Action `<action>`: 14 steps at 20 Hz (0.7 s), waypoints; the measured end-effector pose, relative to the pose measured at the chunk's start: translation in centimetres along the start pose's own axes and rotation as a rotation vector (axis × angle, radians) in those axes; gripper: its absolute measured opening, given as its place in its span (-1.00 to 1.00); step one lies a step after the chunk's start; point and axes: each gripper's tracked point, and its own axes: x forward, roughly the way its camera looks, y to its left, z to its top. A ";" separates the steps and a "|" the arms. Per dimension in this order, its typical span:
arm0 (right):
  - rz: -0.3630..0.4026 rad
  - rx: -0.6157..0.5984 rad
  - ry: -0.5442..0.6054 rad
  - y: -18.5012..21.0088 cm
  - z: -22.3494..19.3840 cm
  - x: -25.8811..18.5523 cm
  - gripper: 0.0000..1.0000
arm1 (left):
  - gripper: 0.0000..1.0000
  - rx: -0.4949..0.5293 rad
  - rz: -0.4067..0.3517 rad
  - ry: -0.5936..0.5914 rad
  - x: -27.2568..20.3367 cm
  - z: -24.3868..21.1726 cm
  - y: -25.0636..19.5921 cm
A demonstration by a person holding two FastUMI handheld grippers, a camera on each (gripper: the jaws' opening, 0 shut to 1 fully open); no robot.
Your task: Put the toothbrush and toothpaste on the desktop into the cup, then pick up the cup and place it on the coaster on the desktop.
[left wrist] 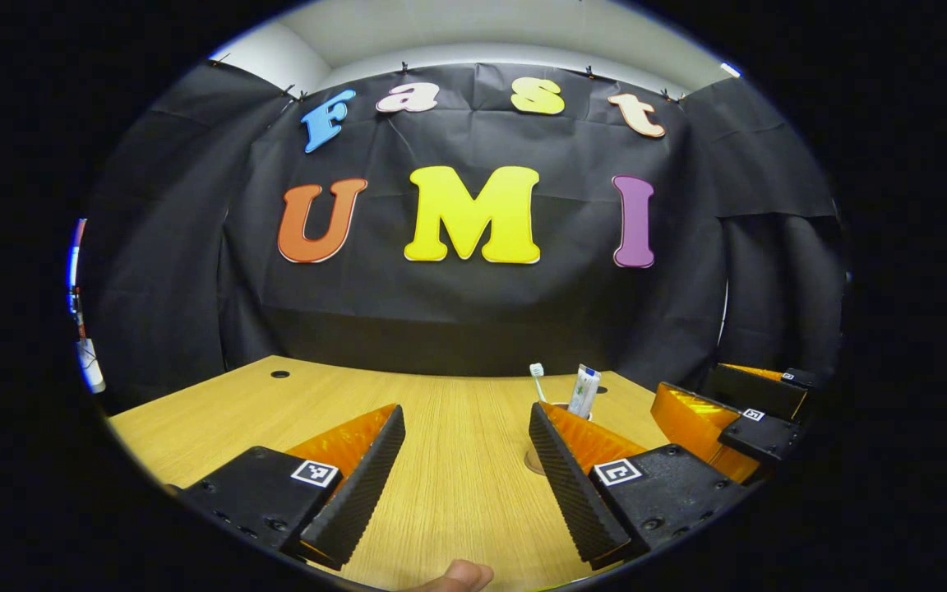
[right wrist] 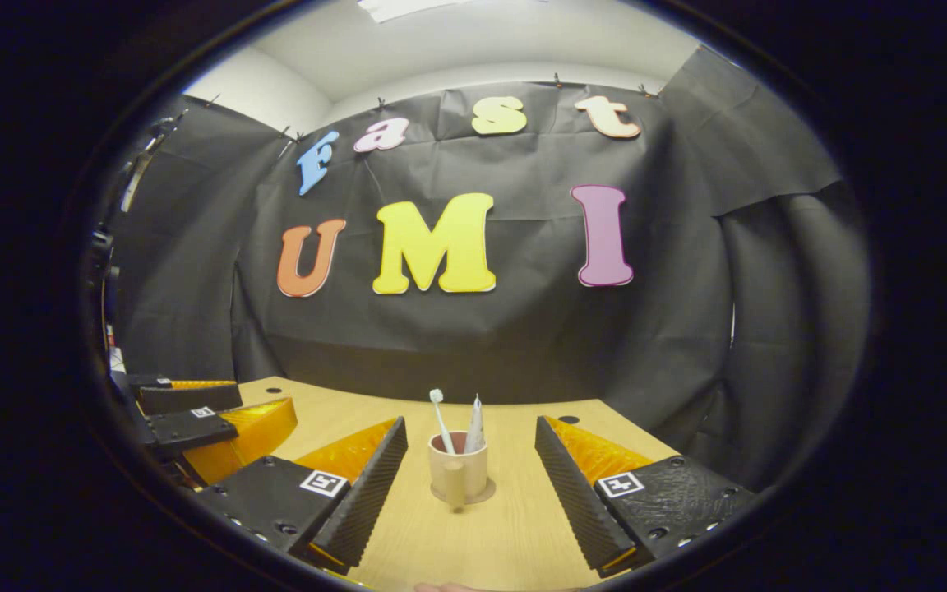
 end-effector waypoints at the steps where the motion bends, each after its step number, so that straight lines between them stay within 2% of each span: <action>1: -0.004 -0.001 0.000 -0.3 0.0 0.1 0.89 | 0.93 0.011 0.000 -0.004 -0.2 0.0 0.0; 5: -0.009 0.015 0.017 -1.0 -0.5 0.7 0.89 | 0.93 0.042 0.012 -0.033 -0.1 0.2 -0.2; 9: -0.012 0.017 0.024 -1.3 -0.8 1.1 0.89 | 0.93 0.033 0.007 0.021 -0.7 -0.7 0.6; 11: -0.018 0.014 0.019 -1.6 -0.9 0.9 0.89 | 0.93 0.039 0.028 0.032 -0.6 -0.9 1.2; 14: -0.019 0.017 0.018 -1.6 -1.1 1.1 0.89 | 0.93 0.028 0.021 0.017 -0.6 -0.5 1.1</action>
